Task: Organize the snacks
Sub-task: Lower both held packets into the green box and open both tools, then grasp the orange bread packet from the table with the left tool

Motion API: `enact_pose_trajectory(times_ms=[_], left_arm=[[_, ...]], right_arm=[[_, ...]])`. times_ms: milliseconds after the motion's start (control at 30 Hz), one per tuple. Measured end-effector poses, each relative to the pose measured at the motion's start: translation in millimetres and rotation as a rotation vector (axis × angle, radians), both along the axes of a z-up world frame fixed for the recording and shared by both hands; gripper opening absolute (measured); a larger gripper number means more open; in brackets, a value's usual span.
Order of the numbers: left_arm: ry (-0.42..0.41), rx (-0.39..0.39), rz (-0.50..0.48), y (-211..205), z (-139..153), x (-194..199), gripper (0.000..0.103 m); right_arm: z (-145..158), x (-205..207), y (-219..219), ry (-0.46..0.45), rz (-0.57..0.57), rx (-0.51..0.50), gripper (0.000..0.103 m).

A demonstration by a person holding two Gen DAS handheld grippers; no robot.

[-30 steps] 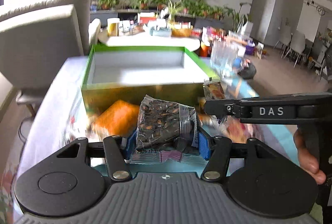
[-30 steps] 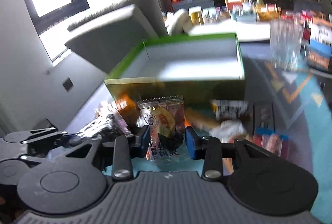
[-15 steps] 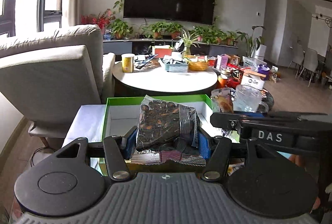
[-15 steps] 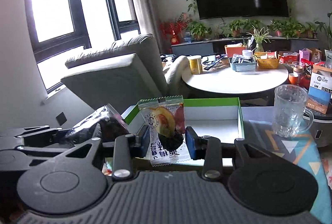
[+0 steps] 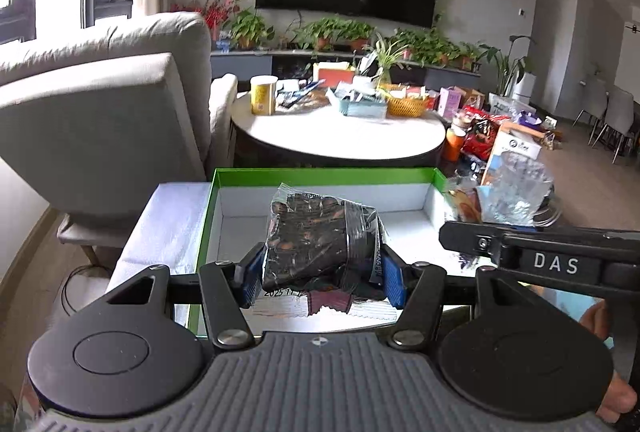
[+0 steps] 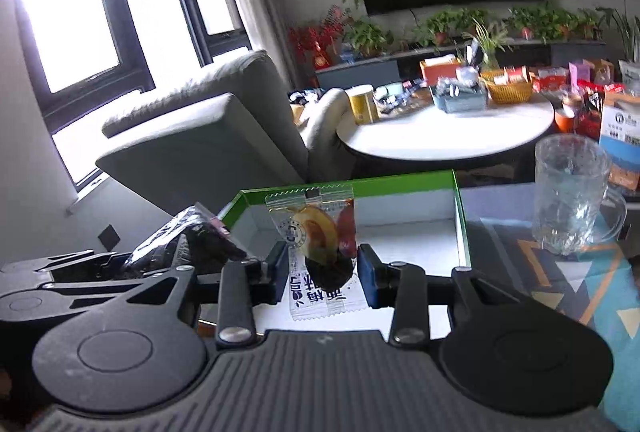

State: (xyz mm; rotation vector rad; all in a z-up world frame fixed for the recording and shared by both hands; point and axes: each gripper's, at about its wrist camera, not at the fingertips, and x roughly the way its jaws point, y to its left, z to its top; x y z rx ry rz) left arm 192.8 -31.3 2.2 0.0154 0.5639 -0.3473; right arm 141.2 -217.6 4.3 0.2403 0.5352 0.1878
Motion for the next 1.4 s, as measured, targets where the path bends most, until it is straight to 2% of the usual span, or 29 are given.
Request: enact_pose_trajectory(times_ms=[267, 567, 900, 1067, 1167, 1300, 1400], left_arm=[[0.055, 0.005, 0.026, -2, -18, 30, 0.054], [0.105, 0.005, 0.038, 2, -27, 35, 0.055], [0.065, -0.007, 0.067, 19, -15, 16, 0.056], [0.063, -0.028, 0.103, 37, -11, -4, 0.057], [0.064, -0.045, 0.108, 48, -9, -17, 0.059], [0.078, -0.063, 0.093, 58, -9, -36, 0.062], [0.109, -0.061, 0.042, 58, -17, -44, 0.064]], right_arm=[[-18, 17, -2, 0.081, -0.035, 0.003, 0.036], [-29, 25, -1, 0.141, -0.054, 0.001, 0.037], [-19, 10, -3, 0.132, -0.051, 0.036, 0.039], [-11, -4, -5, 0.098, -0.057, 0.049, 0.049], [-8, -13, -6, 0.084, -0.054, 0.053, 0.050], [-8, -27, -3, 0.078, -0.036, 0.063, 0.050], [-8, -37, -1, 0.081, -0.020, 0.069, 0.050]])
